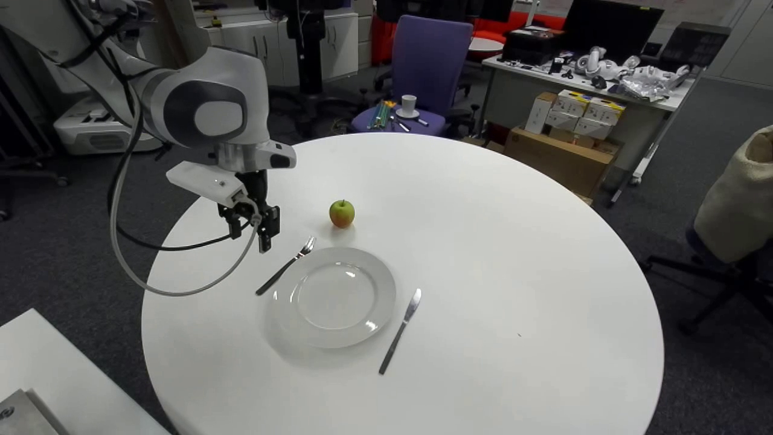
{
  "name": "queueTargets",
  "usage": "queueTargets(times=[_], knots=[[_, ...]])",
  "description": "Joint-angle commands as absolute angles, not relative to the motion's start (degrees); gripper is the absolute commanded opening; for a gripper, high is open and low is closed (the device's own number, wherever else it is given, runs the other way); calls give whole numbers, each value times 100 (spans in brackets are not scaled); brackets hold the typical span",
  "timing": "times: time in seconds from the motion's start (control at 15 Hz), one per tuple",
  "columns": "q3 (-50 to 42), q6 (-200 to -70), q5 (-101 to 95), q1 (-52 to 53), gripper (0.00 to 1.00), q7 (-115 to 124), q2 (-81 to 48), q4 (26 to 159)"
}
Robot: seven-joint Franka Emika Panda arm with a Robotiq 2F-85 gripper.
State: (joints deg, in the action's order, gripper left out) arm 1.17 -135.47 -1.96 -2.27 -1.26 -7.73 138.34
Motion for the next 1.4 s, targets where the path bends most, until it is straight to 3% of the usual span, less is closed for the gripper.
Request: queueTargets(times=[0.0,0.47,1.13,1.33], knots=[[-15,-13717,-417,-119,64,312,-1032,13678],[-171,-13731,-710,3,69,911,-1832,13184],[-329,-13639,-680,209,53,1048,-2453,12674],[-343,-13629,-687,214,52,1044,-2495,12631]])
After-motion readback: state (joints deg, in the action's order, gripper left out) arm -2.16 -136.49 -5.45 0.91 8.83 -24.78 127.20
